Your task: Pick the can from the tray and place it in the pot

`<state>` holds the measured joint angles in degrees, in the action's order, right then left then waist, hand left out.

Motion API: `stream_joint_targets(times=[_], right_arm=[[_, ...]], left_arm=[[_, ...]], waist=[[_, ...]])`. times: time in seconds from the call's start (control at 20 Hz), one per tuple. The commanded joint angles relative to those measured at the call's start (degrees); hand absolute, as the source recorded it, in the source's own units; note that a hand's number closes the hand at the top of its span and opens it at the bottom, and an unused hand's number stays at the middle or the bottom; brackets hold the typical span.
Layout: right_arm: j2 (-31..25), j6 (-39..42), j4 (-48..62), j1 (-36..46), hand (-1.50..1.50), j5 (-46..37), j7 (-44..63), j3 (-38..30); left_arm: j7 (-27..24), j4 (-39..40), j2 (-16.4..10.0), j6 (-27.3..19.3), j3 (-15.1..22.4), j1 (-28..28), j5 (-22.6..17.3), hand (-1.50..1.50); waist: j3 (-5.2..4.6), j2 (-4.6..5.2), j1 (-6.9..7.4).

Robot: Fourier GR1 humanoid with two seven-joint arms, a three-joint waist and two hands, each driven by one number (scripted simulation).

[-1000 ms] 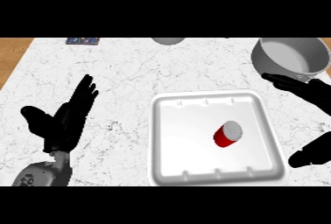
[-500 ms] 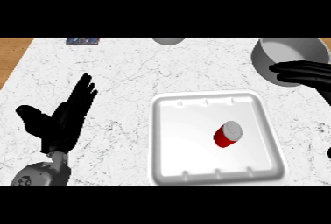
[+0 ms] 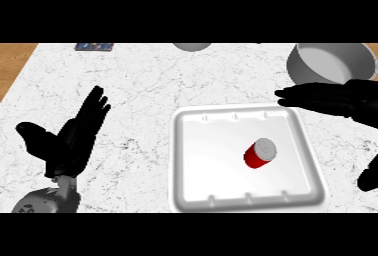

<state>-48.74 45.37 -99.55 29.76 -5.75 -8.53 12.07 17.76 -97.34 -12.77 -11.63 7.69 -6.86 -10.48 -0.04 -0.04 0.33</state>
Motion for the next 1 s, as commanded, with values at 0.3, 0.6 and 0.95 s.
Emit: stream_joint_targets(times=[0.3,0.6,0.95], right_arm=[[6.16,1.27,-2.67,-3.66,-1.50,-14.58,3.89,5.00],[10.08,0.78,2.86,-4.53,-1.50,-21.89,-1.68,2.49],[15.69,1.93,-3.92,-9.07,-1.50,-23.70,1.50,0.77]], left_arm=[[-1.84,3.67,0.90,2.41,-2.80,-2.46,0.55,0.00],[0.91,0.48,1.85,2.68,-2.71,-0.49,2.21,0.00],[-1.84,1.15,4.82,2.83,-1.63,0.45,4.64,0.00]], waist=[[0.03,0.05,-0.24],[0.04,0.04,-0.11],[0.04,0.01,-0.25]])
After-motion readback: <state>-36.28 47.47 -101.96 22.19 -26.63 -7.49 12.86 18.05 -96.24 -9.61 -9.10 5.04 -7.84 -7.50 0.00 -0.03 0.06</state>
